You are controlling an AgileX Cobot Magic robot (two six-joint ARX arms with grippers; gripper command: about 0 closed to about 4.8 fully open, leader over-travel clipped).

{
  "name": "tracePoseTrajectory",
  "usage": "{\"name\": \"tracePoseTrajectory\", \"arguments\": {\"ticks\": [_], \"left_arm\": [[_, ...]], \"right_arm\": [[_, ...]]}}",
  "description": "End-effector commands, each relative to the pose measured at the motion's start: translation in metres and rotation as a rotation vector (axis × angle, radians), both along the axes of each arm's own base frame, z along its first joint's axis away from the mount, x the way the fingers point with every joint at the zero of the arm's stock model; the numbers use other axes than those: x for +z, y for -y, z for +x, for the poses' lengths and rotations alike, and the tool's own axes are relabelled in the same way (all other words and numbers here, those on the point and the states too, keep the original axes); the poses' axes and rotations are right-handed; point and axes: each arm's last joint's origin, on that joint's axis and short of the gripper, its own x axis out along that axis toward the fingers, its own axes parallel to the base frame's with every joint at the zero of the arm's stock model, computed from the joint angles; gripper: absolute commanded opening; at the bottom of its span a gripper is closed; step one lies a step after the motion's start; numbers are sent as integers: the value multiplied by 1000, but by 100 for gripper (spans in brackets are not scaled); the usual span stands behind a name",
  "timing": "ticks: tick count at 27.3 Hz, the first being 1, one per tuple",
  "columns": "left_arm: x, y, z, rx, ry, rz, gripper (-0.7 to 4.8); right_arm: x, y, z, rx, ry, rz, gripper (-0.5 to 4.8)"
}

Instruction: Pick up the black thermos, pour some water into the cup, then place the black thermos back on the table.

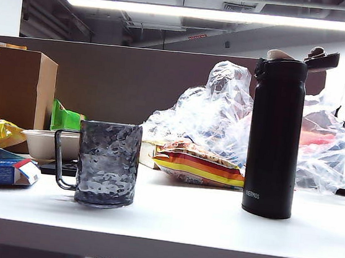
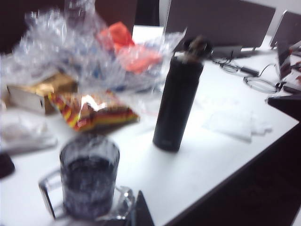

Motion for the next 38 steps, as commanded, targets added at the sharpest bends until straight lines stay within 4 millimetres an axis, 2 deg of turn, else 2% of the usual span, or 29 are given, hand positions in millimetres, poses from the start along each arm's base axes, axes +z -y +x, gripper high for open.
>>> {"name": "tracePoseTrajectory", "arguments": {"ticks": [1,6,9,15,17,29,31,33,36,38], "left_arm": [[-21,6,8,0,-31,-51,-6],[-55,13,18,-7,-78,-115,-6],[-64,13,19,19,-111,-78,-6],[-72,12,19,67,-172,-25,-5],[-72,12,19,67,-179,-20,-5],[-72,9,21,82,-176,-30,-5],[-71,-1,27,155,-173,-49,-5],[-71,-16,34,318,-170,-67,-5],[-71,-45,39,620,-160,-92,-5],[-71,-53,39,703,-157,-99,-5]], "right_arm": [[-14,-3,5,3,11,8,-7],[-38,-7,10,-6,-18,-12,-7],[-45,-7,10,-8,-49,-34,-8],[-47,-7,10,-9,-68,-42,-5],[-47,-7,10,-9,-70,-44,29],[-46,-6,11,-16,-75,-22,28],[-46,-2,13,-55,-77,-19,28],[-46,7,18,-142,-79,-12,28],[-46,28,24,-374,-80,-3,28],[-46,36,25,-453,-80,0,28]]}}
